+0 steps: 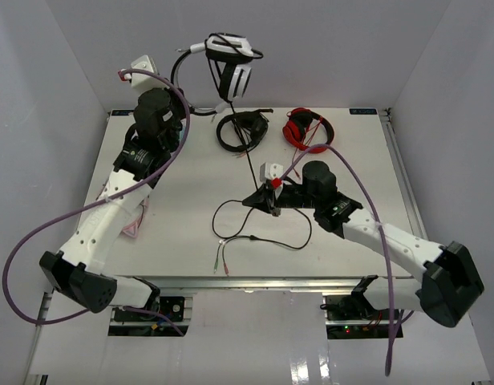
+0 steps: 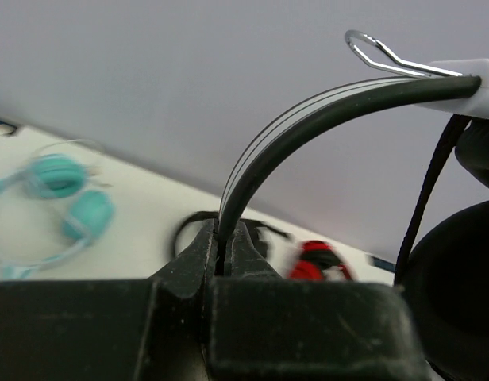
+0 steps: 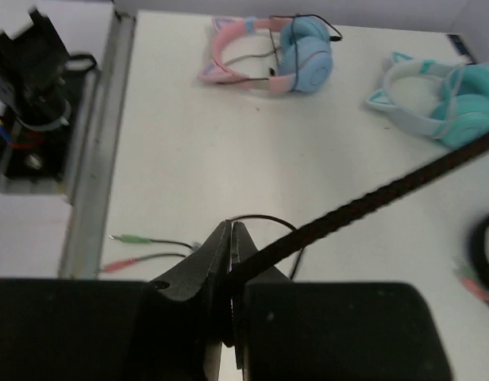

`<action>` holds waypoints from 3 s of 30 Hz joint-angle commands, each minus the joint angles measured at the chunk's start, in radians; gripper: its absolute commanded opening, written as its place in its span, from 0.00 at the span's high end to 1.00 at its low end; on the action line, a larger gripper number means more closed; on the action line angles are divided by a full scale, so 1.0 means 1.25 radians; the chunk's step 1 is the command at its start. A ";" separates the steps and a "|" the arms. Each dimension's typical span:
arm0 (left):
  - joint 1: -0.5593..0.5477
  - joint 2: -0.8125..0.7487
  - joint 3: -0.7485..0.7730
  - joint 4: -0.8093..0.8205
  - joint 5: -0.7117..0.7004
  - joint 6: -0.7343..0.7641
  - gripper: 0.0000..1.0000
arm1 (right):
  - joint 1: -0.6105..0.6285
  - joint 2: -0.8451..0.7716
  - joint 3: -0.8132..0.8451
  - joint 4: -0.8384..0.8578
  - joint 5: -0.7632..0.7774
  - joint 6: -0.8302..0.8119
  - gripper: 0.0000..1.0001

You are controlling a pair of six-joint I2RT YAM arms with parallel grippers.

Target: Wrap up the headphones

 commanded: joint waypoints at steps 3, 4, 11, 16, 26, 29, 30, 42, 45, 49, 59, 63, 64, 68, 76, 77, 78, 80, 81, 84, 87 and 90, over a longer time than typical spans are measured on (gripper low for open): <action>0.061 0.091 -0.138 0.099 -0.073 0.136 1.00 | 0.046 -0.108 0.157 -0.519 0.368 -0.463 0.92; 0.061 0.098 -0.161 0.100 -0.061 0.142 1.00 | 0.044 -0.107 0.181 -0.536 0.390 -0.468 0.92; -0.019 0.167 -0.250 0.086 0.032 0.251 1.00 | 0.048 -0.035 0.326 -0.544 0.606 -0.617 0.92; -0.091 0.104 -0.315 0.089 0.151 0.360 1.00 | 0.036 -0.003 0.298 -0.425 0.776 -0.701 0.92; -0.099 -0.132 -0.480 0.021 0.394 0.473 1.00 | -0.148 -0.010 0.206 -0.335 0.606 -0.562 0.92; -0.100 -0.169 -0.494 0.011 0.439 0.490 1.00 | -0.179 -0.005 0.206 -0.342 0.535 -0.537 0.92; -0.100 -0.179 -0.494 0.004 0.477 0.494 1.00 | -0.190 -0.003 0.209 -0.347 0.522 -0.530 0.92; -0.101 -0.203 -0.426 -0.010 0.823 0.328 1.00 | -0.309 0.081 0.213 -0.356 0.042 -0.244 0.91; -0.101 -0.218 -0.382 0.074 0.773 0.198 1.00 | -0.329 0.095 0.145 -0.256 -0.172 -0.132 0.87; -0.106 -0.167 -0.264 0.137 0.785 0.033 1.00 | -0.332 0.100 0.052 0.091 -0.330 0.195 0.77; -0.206 0.011 0.042 0.161 0.683 -0.062 1.00 | -0.257 0.335 0.112 0.757 -0.327 0.827 0.46; -0.211 0.053 0.124 0.155 0.633 -0.056 1.00 | -0.193 0.366 0.114 0.843 -0.329 0.889 0.38; -0.211 0.055 0.137 0.150 0.628 -0.051 1.00 | -0.178 0.363 0.107 0.837 -0.330 0.878 0.38; -0.210 0.066 0.183 0.134 0.520 -0.027 1.00 | -0.123 0.310 0.046 0.558 -0.295 0.622 0.50; -0.210 0.008 0.184 0.166 0.042 0.080 1.00 | -0.108 0.198 -0.074 0.165 -0.284 0.204 0.90; -0.209 -0.009 0.125 0.244 -0.007 0.133 1.00 | -0.109 0.168 -0.093 0.100 -0.281 0.149 0.91; -0.209 -0.027 0.117 0.254 -0.055 0.139 1.00 | -0.109 0.164 -0.095 0.093 -0.281 0.143 0.91; -0.193 -0.066 0.010 0.379 -0.164 0.256 1.00 | -0.109 0.104 -0.109 -0.040 -0.252 0.026 0.92; -0.178 -0.078 -0.013 0.400 -0.204 0.284 1.00 | -0.108 0.085 -0.107 -0.087 -0.236 -0.011 0.92; -0.118 -0.085 -0.056 0.391 -0.239 0.310 1.00 | -0.108 0.025 -0.096 -0.212 -0.188 -0.097 0.92; -0.054 -0.074 -0.126 0.389 -0.265 0.364 1.00 | -0.103 -0.058 -0.059 -0.374 -0.126 -0.198 0.92; -0.006 -0.042 -0.181 0.382 -0.268 0.423 1.00 | -0.067 -0.153 -0.006 -0.506 0.013 -0.291 0.92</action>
